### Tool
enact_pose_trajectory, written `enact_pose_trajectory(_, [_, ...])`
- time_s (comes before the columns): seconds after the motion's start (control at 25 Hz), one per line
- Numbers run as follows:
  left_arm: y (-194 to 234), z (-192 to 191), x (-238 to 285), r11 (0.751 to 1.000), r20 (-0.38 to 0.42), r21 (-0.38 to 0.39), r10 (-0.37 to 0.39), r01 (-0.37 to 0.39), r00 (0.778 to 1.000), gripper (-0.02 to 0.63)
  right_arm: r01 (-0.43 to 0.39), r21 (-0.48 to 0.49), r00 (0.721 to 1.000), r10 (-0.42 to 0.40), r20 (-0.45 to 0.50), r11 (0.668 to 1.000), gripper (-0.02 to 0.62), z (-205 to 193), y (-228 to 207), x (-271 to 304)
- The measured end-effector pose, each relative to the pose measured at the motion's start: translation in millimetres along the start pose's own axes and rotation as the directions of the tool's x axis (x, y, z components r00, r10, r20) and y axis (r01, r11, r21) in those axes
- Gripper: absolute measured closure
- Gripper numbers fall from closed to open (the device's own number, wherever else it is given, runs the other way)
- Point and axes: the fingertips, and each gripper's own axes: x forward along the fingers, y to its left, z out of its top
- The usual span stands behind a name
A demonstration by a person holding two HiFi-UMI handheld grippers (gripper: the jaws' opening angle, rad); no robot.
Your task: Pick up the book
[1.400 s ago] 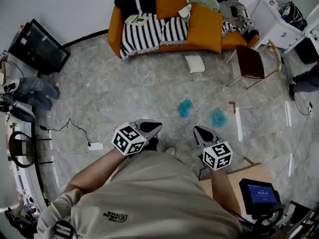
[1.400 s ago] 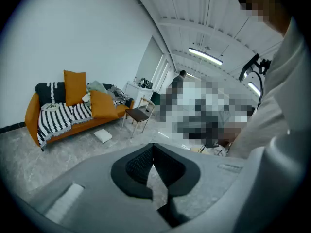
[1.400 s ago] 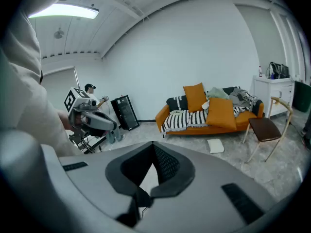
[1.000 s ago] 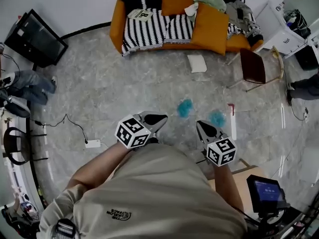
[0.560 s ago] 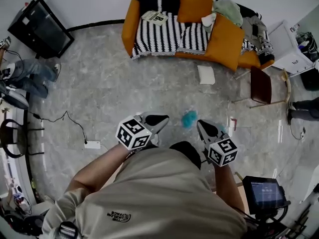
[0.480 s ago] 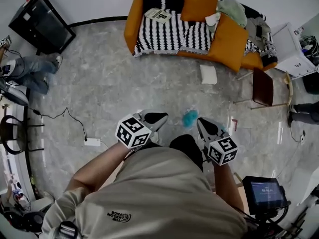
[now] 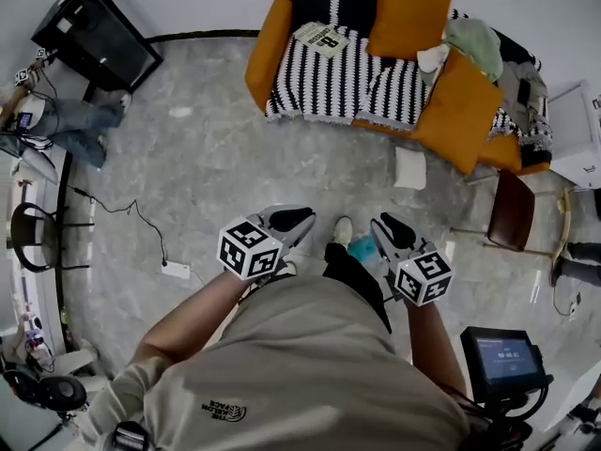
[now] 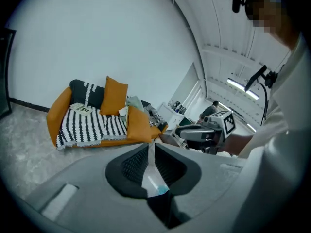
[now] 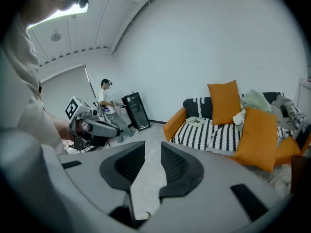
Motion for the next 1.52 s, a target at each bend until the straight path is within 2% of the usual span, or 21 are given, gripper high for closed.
enact_pose_trajectory(0.28, [28.6,90.1,67.5,0.993,0.060,-0.059,0.104,-0.101,0.993,0.555,-0.109,-0.063,0.994,0.107,-0.028,0.992,0.485,63.9,-103.6,28.0])
enact_pose_trajectory(0.48, [62.2,119.1,101.6,0.983,0.054,-0.107,0.155,-0.149,0.986,0.555,-0.149,-0.012,0.988,0.149,-0.039,0.989,0.486,83.1,-163.4,68.3])
enact_pose_trajectory(0.6, [83.7,133.2,105.8,0.980,0.055,-0.121,0.168,-0.160,0.984,0.555,-0.161,-0.003,0.986,0.161,-0.046,0.987,0.486,97.5,-173.3,94.9])
enact_pose_trajectory(0.76, [127.2,154.8,112.9,0.977,0.076,-0.142,0.169,-0.157,0.983,0.554,-0.176,-0.025,0.983,0.175,-0.063,0.984,0.486,122.7,-182.3,141.6])
enact_pose_trajectory(0.88, [170.3,176.6,121.3,0.978,0.085,-0.156,0.152,-0.137,0.985,0.554,-0.159,-0.022,0.985,0.157,-0.072,0.987,0.486,147.4,-195.8,177.6])
enact_pose_trajectory(1.04, [231.4,207.7,138.9,0.976,0.069,-0.198,0.108,-0.093,0.992,0.555,-0.114,0.002,0.990,0.114,-0.087,0.993,0.485,180.3,-221.9,222.0])
enact_pose_trajectory(1.28, [320.5,246.0,168.6,0.979,0.027,-0.194,0.072,-0.065,0.997,0.553,-0.068,0.042,0.992,0.072,-0.103,0.997,0.486,210.1,-268.6,302.0])
enact_pose_trajectory(1.52, [393.2,250.9,221.5,0.951,0.019,-0.299,0.091,-0.081,0.996,0.539,-0.121,0.093,0.976,0.136,-0.170,0.988,0.485,212.9,-327.9,383.5])
